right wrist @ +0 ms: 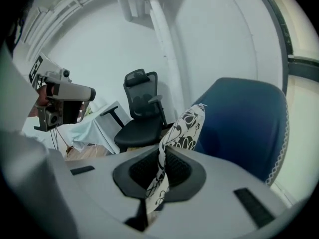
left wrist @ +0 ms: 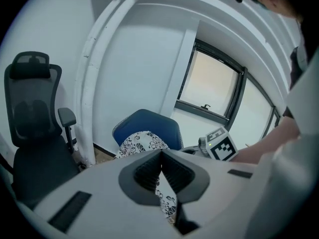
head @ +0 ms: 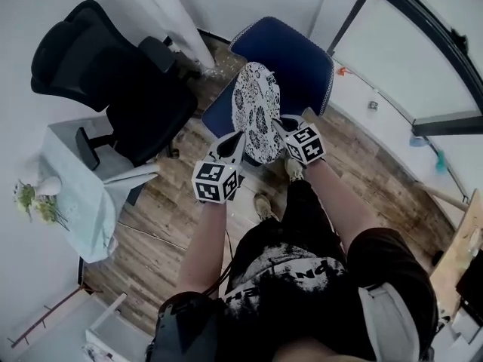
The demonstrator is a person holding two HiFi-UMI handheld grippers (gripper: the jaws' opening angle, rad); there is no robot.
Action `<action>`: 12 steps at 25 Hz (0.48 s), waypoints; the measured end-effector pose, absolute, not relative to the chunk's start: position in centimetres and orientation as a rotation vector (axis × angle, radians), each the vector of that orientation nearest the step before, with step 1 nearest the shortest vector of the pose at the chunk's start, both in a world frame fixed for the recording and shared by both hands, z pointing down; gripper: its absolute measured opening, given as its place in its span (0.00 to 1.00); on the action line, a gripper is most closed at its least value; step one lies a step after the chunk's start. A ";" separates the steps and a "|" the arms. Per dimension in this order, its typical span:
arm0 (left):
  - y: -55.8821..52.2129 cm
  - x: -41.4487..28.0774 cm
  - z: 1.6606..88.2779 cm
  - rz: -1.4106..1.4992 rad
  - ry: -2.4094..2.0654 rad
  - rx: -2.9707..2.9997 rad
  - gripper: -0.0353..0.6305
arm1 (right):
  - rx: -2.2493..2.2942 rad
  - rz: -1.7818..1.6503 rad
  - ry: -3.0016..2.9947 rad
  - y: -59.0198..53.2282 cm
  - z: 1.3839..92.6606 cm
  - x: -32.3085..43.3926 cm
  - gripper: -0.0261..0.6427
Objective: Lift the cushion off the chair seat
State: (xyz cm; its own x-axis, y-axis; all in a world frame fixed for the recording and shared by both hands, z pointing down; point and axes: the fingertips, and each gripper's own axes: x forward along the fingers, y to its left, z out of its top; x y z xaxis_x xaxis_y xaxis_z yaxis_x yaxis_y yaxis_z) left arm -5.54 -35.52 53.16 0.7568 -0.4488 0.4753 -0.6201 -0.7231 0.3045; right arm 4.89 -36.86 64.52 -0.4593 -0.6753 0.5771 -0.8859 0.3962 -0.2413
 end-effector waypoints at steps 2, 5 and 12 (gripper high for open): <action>-35.2 -6.0 52.3 0.503 -0.818 2.511 0.07 | 1.349 0.709 -2.283 -36.5 62.7 4.8 0.08; -34.6 -6.4 50.5 0.471 -0.826 2.525 0.07 | 1.352 0.654 -2.302 -35.6 59.9 4.7 0.08; -34.1 -8.5 46.8 0.380 -0.861 2.571 0.07 | 1.380 0.540 -2.355 -34.3 53.7 4.3 0.08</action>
State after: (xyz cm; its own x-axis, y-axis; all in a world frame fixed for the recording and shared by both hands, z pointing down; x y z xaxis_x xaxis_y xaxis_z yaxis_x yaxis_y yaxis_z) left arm -8.54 -34.08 46.76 0.7733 -0.5122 0.3737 -0.6213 -0.7298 0.2854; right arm 4.27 -34.27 53.66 -0.4599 -0.7443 0.4843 -0.8809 0.4510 -0.1434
